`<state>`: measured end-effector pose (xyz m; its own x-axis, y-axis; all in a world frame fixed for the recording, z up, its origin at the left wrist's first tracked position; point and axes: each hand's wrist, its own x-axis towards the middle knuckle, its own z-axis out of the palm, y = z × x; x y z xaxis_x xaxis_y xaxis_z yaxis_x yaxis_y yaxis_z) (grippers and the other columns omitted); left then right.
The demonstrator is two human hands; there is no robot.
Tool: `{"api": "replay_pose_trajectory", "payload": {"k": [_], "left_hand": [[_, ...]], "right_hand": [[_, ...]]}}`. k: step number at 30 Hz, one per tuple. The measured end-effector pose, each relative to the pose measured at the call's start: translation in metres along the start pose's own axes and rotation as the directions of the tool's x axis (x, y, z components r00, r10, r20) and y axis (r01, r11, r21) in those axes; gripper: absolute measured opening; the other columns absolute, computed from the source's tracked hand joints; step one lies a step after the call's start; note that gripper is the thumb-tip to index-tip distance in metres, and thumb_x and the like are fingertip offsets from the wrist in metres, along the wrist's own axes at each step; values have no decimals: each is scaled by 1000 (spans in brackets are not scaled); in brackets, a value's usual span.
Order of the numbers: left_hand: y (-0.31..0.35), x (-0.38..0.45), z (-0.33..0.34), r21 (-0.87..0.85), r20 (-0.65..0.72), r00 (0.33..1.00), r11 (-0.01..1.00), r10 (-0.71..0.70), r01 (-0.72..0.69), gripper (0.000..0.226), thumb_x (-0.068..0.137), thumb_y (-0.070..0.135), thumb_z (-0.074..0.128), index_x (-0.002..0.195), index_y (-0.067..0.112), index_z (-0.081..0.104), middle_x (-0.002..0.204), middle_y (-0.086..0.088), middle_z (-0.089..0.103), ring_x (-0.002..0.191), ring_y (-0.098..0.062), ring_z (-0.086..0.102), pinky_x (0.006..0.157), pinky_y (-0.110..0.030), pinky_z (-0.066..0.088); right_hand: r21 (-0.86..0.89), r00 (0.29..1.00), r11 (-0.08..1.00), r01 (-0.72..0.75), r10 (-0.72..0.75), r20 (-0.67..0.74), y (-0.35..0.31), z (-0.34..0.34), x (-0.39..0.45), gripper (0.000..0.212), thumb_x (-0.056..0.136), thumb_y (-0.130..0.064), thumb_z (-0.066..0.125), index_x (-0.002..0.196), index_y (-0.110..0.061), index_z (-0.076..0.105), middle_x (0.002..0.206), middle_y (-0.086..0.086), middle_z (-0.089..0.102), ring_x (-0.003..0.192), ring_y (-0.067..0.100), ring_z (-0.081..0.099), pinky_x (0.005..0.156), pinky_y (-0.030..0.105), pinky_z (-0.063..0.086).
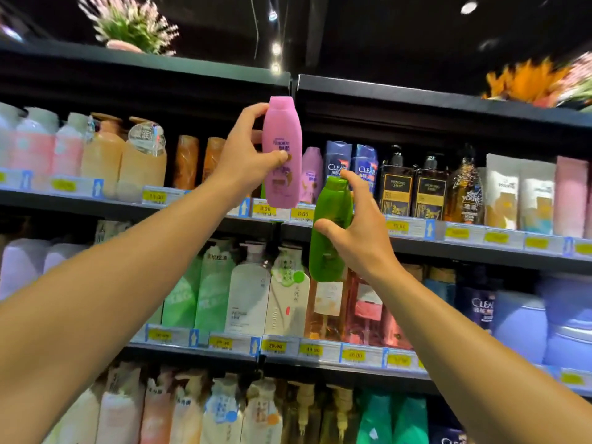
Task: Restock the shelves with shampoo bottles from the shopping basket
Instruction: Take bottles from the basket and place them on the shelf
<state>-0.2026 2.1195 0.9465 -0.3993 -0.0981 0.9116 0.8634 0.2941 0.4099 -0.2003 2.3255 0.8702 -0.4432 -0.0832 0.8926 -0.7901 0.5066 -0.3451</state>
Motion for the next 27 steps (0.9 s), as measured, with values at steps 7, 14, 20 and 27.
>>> {"api": "replay_pose_trajectory", "payload": {"k": [7, 14, 20, 27], "left_hand": [[-23, 33, 41, 69, -32, 997, 995, 77, -75, 71, 77, 4, 74, 135, 31, 42, 104, -1, 61, 95, -11, 64, 67, -19, 56], [-48, 40, 61, 123, 47, 996, 990, -70, 64, 70, 79, 6, 77, 137, 27, 43, 100, 3, 60, 93, -13, 65, 76, -39, 60], [-54, 40, 62, 156, 143, 965, 968, -220, 197, 72, 82, 6, 75, 144, 21, 43, 99, -1, 59, 95, -19, 67, 81, -41, 59], [-53, 44, 63, 310, 135, 963, 933, -232, 182, 71, 83, 15, 76, 145, 19, 42, 104, -2, 61, 101, -20, 64, 87, -41, 57]], "right_hand": [[9, 1000, 1000, 0, 0, 3, 23, 7, 12, 81, 80, -23, 79, 142, -43, 31, 127, -9, 52, 107, 8, 56, 82, 17, 41], [4, 1000, 1000, 11, -10, -27, 35, 4, 19, 82, 78, -21, 80, 142, -40, 32, 126, -8, 54, 105, 8, 57, 79, 10, 39], [18, 999, 999, 31, -30, -19, 33, 2, 23, 84, 78, -22, 80, 144, -39, 31, 129, -7, 51, 109, 11, 55, 89, 26, 46], [21, 999, 999, 30, -30, -13, 34, -2, 25, 83, 78, -22, 80, 143, -39, 31, 125, -3, 54, 105, 12, 58, 88, 30, 50]]}}
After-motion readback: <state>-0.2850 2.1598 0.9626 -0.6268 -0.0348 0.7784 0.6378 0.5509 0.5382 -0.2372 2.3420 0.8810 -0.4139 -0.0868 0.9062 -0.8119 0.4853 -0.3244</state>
